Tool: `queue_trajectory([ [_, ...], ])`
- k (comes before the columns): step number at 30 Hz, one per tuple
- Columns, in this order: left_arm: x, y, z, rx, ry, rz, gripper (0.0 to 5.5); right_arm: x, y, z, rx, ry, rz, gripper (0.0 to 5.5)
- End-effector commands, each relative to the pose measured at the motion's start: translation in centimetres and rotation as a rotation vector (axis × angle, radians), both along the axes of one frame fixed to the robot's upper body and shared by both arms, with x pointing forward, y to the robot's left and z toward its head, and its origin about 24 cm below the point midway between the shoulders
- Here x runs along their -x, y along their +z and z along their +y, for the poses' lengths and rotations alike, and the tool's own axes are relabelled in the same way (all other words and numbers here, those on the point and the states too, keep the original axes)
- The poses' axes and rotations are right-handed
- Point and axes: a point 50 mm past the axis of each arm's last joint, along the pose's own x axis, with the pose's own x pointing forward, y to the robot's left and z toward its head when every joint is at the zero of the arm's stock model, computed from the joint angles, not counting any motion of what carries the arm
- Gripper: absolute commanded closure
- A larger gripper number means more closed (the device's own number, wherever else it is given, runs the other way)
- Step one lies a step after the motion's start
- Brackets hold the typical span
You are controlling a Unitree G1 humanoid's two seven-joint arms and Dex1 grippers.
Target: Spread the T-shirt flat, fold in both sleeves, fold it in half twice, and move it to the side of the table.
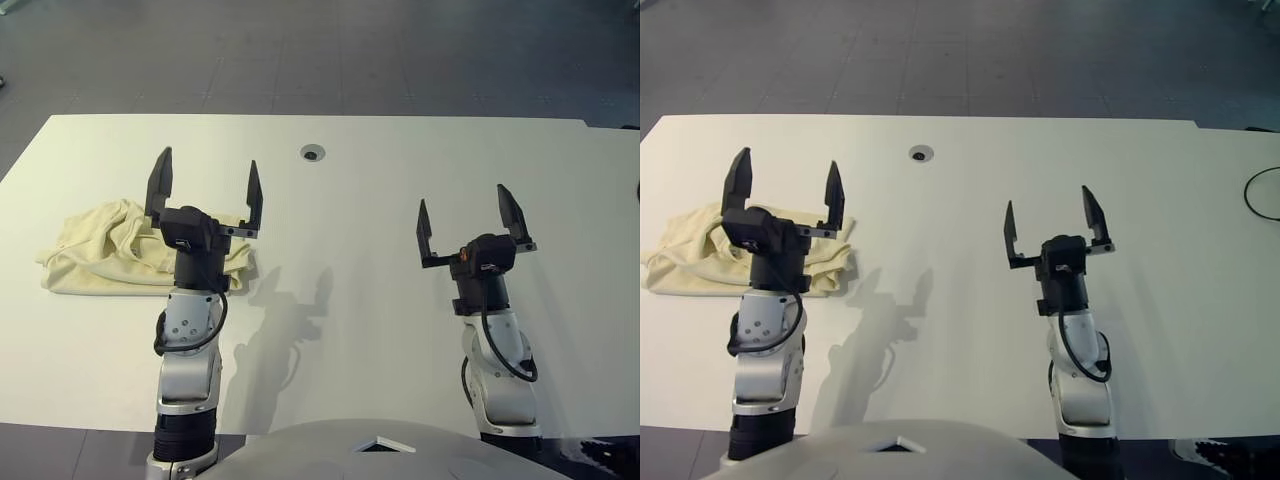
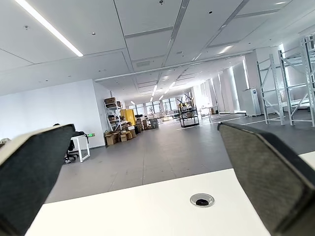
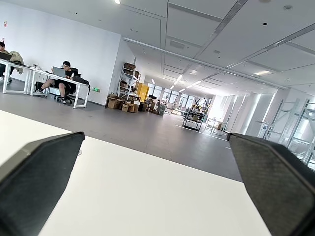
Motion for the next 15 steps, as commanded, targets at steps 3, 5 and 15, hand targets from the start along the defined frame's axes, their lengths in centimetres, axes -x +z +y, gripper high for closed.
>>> queue_trajectory([
  [3, 0.2, 1.1, 2.3, 0.053, 0.12, -0.067, 0.1, -0.2, 0.1, 0.2, 0.002, 0.01, 0.002, 0.11],
  [5, -0.4, 1.9, 5.0, 0.053, 0.223, -0.068, 0.1, -0.1, 0.1, 0.4, 0.0, 0.009, 0.001, 0.11],
  [15, -3.0, 5.8, 15.8, -0.211, 0.411, 0.102, 0.1, 1.8, 1.1, 1.8, -0.061, 0.012, 0.045, 0.11],
])
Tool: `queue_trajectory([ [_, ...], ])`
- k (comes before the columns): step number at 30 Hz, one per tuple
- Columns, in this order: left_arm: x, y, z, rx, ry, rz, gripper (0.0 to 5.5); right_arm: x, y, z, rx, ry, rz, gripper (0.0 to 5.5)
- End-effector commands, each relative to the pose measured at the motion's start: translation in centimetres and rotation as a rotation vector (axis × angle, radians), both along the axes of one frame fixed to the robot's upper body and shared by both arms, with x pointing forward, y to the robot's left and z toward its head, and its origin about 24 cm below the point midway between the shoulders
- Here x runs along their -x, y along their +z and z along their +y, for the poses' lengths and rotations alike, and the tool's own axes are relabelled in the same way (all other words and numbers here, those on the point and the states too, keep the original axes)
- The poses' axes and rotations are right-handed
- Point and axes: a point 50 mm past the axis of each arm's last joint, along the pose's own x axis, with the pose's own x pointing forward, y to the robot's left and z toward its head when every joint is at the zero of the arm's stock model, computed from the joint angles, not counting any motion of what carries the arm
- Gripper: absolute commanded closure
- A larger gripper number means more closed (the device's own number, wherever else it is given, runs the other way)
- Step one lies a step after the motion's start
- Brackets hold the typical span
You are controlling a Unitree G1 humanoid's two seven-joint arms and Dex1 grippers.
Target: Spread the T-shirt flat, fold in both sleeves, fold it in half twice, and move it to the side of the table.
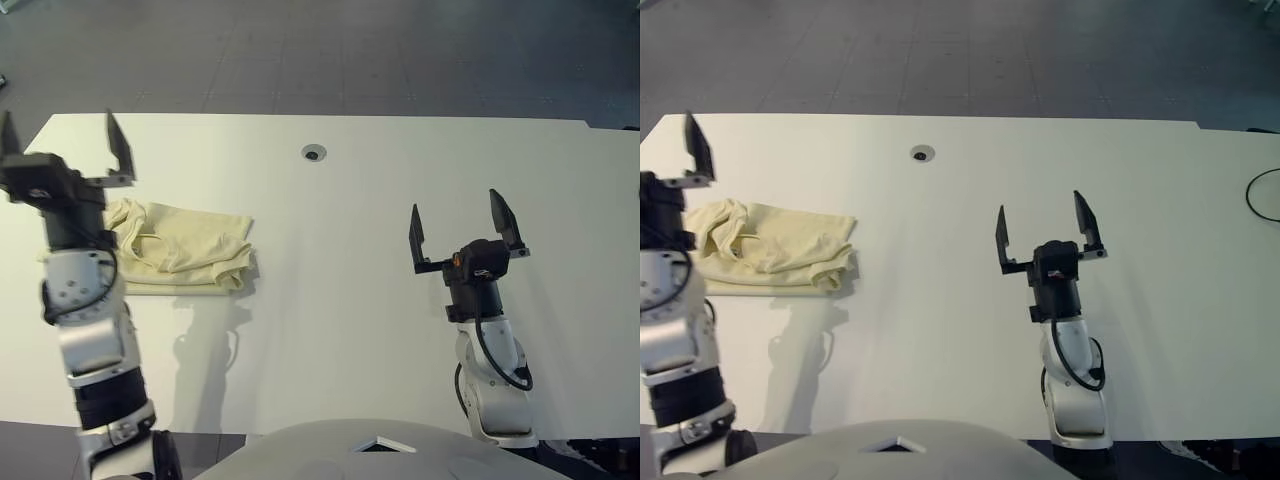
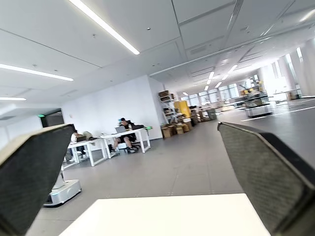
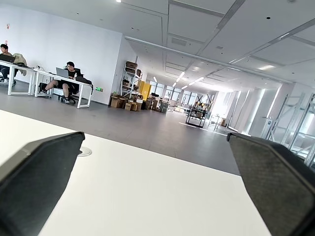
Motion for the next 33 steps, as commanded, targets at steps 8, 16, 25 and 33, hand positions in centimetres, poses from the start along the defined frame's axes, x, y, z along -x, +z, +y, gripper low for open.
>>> queue_trajectory([
  [8, -1.4, -4.3, 9.1, -0.36, 0.228, 0.49, 0.1, 1.5, 0.6, 0.5, 0.056, 0.049, 0.154, 0.11],
  [16, -0.6, -9.3, 11.2, -0.548, 0.255, 0.797, 0.1, 1.8, 0.9, 0.4, 0.046, 0.06, 0.167, 0.11],
  [25, 1.1, -13.3, 8.3, -0.609, 0.017, 0.983, 0.1, 1.7, 1.1, 0.6, 0.021, 0.086, 0.161, 0.11],
  [33, 1.1, -12.5, 2.2, -0.408, -0.259, 0.958, 0.1, 1.0, -0.2, 1.5, 0.085, 0.288, 0.356, 0.11],
])
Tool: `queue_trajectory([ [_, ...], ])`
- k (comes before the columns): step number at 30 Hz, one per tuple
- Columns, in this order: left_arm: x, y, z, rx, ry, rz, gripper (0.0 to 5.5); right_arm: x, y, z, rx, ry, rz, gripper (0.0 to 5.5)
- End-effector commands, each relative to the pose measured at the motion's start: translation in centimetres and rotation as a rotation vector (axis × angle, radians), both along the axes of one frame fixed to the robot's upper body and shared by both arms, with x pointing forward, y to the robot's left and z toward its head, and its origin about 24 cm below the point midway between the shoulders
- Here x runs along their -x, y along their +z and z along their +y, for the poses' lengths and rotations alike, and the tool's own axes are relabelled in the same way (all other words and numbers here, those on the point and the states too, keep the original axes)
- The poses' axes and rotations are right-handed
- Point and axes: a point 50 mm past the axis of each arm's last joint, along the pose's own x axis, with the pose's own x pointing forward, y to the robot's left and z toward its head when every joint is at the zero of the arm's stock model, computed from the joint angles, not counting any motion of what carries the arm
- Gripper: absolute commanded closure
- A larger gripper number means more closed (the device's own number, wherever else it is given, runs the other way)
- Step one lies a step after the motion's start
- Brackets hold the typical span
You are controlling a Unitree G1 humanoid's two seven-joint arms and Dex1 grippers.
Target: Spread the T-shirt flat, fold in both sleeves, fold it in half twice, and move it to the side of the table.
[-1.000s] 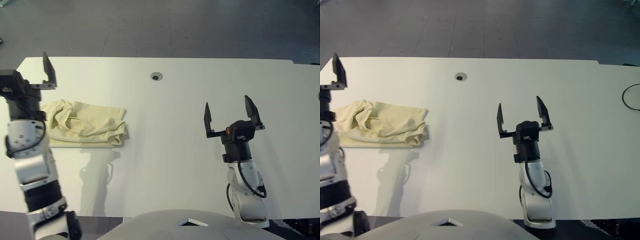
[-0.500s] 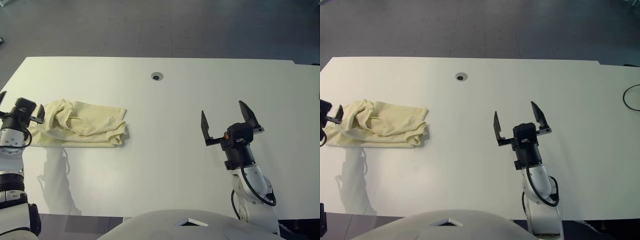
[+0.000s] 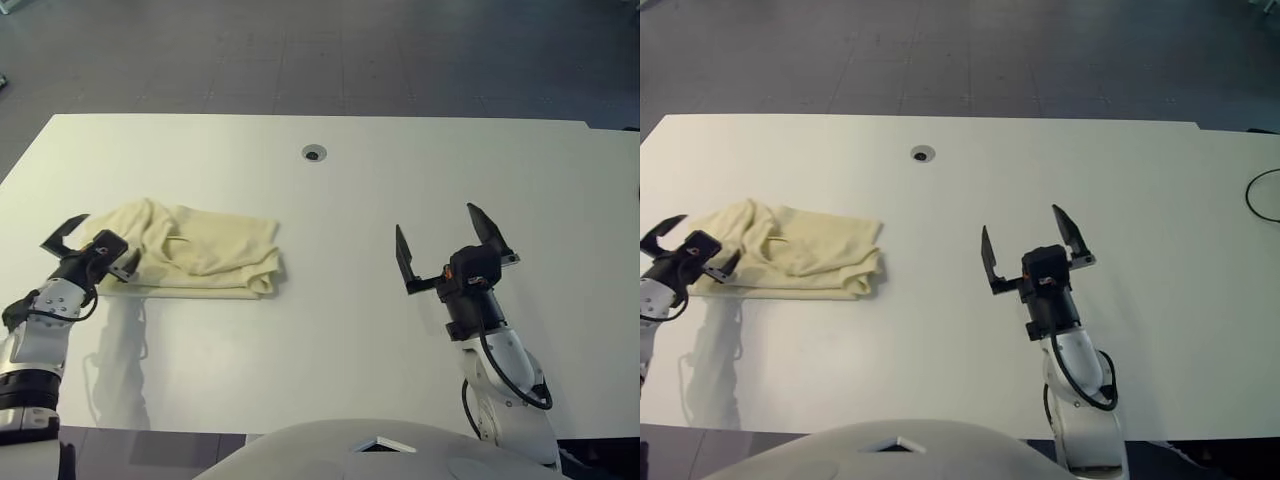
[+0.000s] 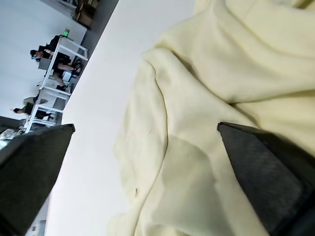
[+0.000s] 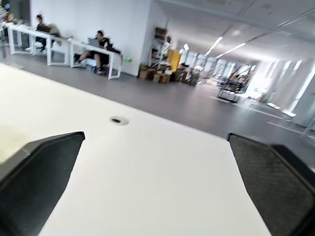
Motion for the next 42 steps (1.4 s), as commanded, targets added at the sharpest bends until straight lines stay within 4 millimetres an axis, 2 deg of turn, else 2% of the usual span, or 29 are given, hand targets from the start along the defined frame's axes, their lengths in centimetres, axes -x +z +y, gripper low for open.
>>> queue_trajectory([
  [1, 0.5, -0.3, -3.6, 0.127, -0.08, 0.058, 0.1, -0.6, -0.2, 0.1, 0.034, 0.087, 0.072, 0.11],
  [4, 0.6, 0.2, -6.5, 0.214, -0.143, 0.075, 0.1, -1.6, 0.0, -0.5, 0.056, 0.082, 0.091, 0.11],
  [9, 2.8, 0.0, -10.1, 0.325, -0.142, 0.147, 0.1, -3.9, -0.5, -2.1, 0.12, 0.052, 0.179, 0.11],
  [15, 4.1, 0.1, -13.6, 0.427, -0.173, 0.176, 0.1, -6.6, -0.1, -4.2, 0.343, 0.099, 0.192, 0.11],
  [19, 4.0, 0.3, -15.5, 0.464, -0.213, 0.173, 0.1, -8.0, 0.1, -4.8, 0.388, 0.128, 0.193, 0.11],
  [21, 3.4, 0.7, -15.3, 0.443, -0.198, 0.128, 0.1, -8.6, 0.3, -4.2, 0.363, 0.151, 0.176, 0.11],
  [24, 2.5, 2.6, -13.6, 0.368, -0.155, -0.017, 0.1, -8.8, 0.5, -2.4, 0.311, 0.227, 0.15, 0.11],
  [28, 2.5, 4.4, -11.4, 0.346, -0.096, -0.141, 0.1, -8.6, -0.4, 0.2, 0.3, 0.333, 0.162, 0.11],
  [31, 2.5, 5.3, -10.6, 0.347, -0.101, -0.177, 0.1, -9.2, -1.0, 1.5, 0.304, 0.379, 0.17, 0.11],
  [34, 2.2, 5.6, -9.1, 0.318, -0.089, -0.183, 0.1, -10.3, -1.6, 2.9, 0.308, 0.405, 0.173, 0.11],
  [37, 1.5, 5.1, -6.9, 0.153, -0.052, -0.178, 0.1, -11.4, -2.4, 4.3, 0.324, 0.423, 0.187, 0.11],
  [42, 1.2, 1.3, -5.6, -0.053, -0.077, -0.039, 0.1, -13.1, -3.8, 5.2, 0.352, 0.409, 0.231, 0.11],
])
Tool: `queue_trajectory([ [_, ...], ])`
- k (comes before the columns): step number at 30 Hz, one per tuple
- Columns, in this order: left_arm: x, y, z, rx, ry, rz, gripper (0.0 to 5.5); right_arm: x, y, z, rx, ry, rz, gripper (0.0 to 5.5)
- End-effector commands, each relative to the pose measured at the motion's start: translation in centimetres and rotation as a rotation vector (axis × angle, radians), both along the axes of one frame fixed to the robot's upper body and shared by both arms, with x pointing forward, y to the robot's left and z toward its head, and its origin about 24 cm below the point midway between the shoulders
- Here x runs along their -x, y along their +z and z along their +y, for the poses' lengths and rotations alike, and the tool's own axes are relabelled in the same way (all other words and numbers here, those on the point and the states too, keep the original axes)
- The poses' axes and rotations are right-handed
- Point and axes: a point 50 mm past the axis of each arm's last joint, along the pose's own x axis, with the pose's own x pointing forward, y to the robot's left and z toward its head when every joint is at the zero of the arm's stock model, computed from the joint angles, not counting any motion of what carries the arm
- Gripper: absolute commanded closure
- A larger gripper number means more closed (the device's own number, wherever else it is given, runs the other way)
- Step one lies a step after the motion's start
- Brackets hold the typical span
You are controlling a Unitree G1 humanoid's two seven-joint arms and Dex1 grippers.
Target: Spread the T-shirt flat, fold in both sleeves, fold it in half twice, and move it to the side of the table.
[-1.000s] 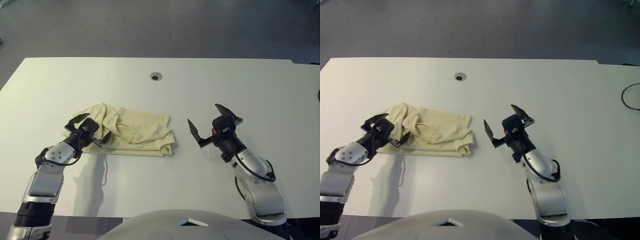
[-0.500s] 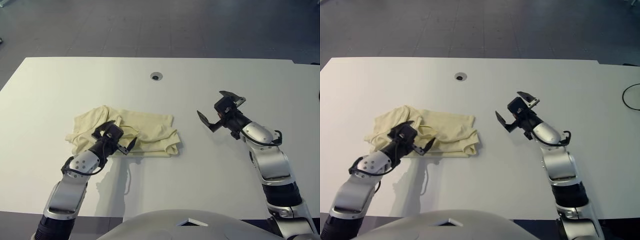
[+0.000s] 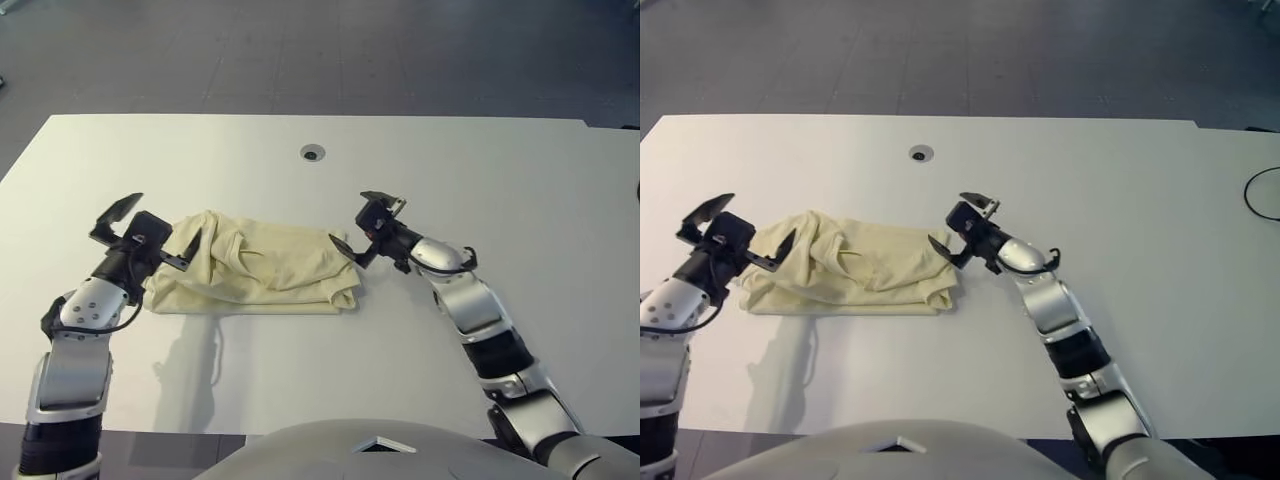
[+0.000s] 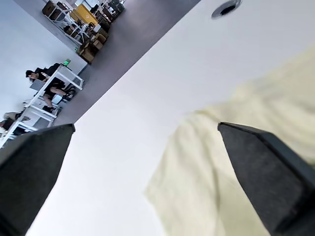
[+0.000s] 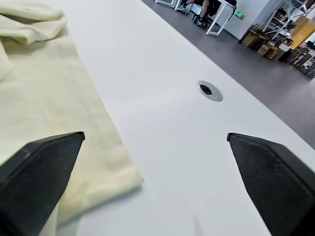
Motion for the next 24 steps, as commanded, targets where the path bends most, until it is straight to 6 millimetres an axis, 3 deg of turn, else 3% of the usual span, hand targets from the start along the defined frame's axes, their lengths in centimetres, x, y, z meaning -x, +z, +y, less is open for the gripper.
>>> queue_trajectory([
  [1, 0.1, -3.3, 0.7, -0.137, -0.025, 0.124, 0.1, -1.4, -0.5, 0.5, 0.026, -0.015, 0.007, 0.11],
  [7, 0.5, -5.1, 1.6, -0.247, -0.053, 0.204, 0.1, -2.2, -1.8, 0.8, 0.107, 0.009, 0.029, 0.11],
  [12, 0.7, -5.4, 0.5, -0.249, -0.133, 0.26, 0.1, -2.5, -2.4, -1.4, 0.24, -0.01, 0.03, 0.11],
  [24, 4.0, -5.0, -6.1, -0.099, -0.391, 0.355, 0.1, 0.4, -3.4, -8.7, 0.446, -0.056, 0.09, 0.11],
])
